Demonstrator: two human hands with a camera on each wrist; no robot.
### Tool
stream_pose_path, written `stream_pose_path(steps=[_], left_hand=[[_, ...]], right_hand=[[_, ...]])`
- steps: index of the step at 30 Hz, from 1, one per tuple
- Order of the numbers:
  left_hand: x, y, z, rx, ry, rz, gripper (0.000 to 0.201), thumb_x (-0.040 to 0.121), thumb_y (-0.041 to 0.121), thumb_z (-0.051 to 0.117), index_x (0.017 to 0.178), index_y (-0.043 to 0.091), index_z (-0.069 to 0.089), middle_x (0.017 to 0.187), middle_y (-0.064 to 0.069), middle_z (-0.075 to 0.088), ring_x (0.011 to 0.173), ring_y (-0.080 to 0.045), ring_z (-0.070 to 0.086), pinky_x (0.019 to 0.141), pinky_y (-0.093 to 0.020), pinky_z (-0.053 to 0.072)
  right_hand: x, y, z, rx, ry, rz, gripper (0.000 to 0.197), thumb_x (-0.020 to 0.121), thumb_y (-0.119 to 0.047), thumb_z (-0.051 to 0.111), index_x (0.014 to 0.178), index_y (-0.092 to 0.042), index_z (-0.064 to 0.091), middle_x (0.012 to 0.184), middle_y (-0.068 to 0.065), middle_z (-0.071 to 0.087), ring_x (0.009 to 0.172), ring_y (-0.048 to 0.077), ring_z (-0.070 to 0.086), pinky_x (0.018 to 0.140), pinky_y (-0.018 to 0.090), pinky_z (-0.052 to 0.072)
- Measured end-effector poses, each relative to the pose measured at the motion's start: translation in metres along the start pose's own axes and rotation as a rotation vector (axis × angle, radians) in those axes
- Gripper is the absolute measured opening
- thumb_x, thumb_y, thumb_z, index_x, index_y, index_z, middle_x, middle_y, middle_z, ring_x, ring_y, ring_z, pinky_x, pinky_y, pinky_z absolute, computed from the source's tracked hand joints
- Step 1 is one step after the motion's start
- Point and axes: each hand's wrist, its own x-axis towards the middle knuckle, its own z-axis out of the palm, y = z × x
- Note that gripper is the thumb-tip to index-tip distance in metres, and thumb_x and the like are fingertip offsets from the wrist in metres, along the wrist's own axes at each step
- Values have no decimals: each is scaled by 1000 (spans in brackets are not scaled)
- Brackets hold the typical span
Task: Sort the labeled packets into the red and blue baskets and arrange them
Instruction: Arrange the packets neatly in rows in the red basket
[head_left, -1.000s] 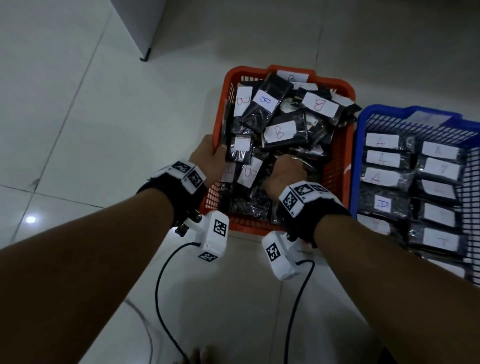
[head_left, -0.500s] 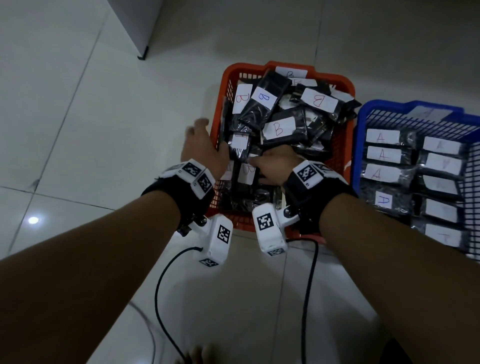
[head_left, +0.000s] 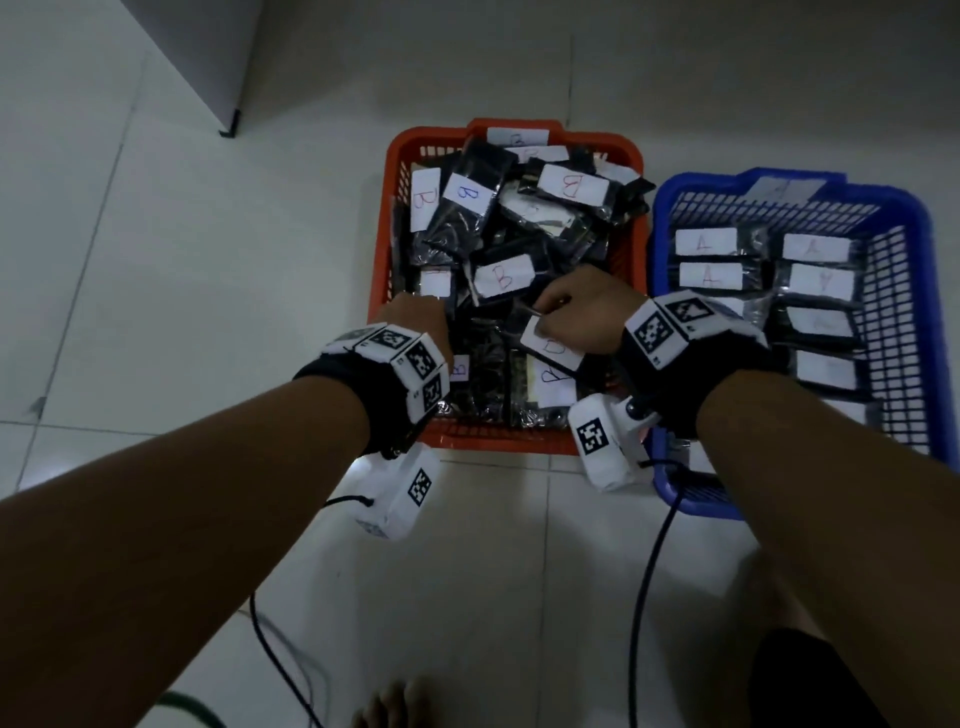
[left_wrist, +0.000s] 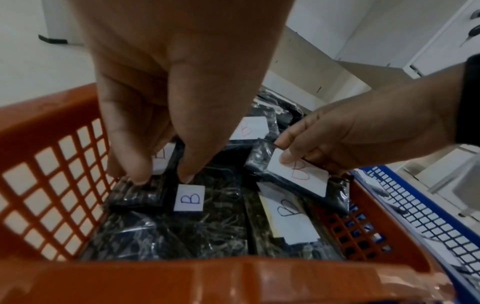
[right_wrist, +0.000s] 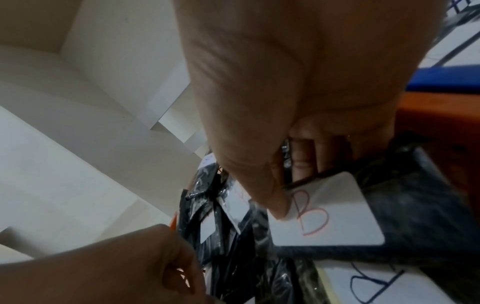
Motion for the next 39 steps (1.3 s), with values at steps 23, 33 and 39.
stream_pose_path(steps=[23, 33, 39], left_hand=[[-13, 11, 14, -212, 92, -125, 50, 84, 9, 68, 127, 2, 43, 124, -24, 49, 109, -37, 56, 82, -36, 45], [-10, -4, -3, 98, -314, 188, 84, 57, 12, 90, 124, 6, 39, 112, -13, 59, 93, -27, 60, 71, -33, 51], [1, 11, -16, 116, -144, 358, 37, 67, 54, 74, 82, 22, 63, 84, 5, 65, 75, -17, 62, 74, -36, 57]], right_hand=[[-6, 26, 29, -133, -104, -53, 19, 80, -19, 76, 97, -12, 74, 101, -1, 69, 97, 18, 64, 79, 23, 51], [-23, 20, -16, 149, 115, -51, 4, 85, -21, 71, 88, -19, 73, 94, -5, 66, 90, 12, 61, 75, 27, 51], [-25, 44, -31, 377, 476, -28, 6, 83, -24, 70, 86, -20, 69, 77, -12, 63, 71, -1, 56, 61, 13, 41]])
